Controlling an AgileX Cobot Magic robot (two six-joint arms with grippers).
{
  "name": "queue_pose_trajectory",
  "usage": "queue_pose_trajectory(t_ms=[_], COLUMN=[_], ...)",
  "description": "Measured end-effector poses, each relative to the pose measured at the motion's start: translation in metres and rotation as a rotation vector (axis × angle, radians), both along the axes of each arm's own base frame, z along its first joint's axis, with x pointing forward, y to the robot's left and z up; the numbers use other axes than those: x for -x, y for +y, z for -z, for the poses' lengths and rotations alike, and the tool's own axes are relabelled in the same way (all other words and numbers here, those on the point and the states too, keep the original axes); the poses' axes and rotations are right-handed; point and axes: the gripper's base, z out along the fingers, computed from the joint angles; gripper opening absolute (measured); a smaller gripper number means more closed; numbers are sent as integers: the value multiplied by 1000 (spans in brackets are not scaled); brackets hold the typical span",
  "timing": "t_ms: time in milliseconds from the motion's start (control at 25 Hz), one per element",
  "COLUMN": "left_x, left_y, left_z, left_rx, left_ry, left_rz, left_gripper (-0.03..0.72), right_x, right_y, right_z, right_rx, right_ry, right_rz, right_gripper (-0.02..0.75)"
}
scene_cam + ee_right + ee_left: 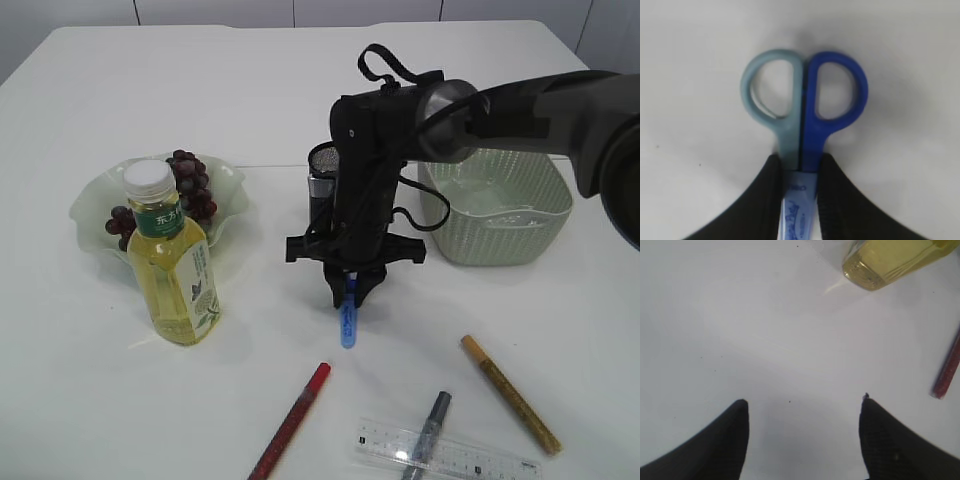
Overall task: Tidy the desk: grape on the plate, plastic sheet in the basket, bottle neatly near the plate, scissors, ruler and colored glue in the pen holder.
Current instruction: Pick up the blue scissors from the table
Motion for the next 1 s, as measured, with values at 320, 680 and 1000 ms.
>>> queue_pose_trajectory(t_ms=[320,680,1000], left_x=[0,1,2], left_y=[0,0,0], left_z=[0,0,1], left_rx=[0,0,0], left_ry=[0,7,20], left_rz=[0,2,4], left_gripper=[506,506,506], right_x=[4,-7,-31], right_y=[4,-32,-87], right_z=[-21,-98,-147], right_rx=[-134,-425,-804], right_ry=[15,-124,-391], right_rz=[-155,-256,-295], right_gripper=[143,143,142])
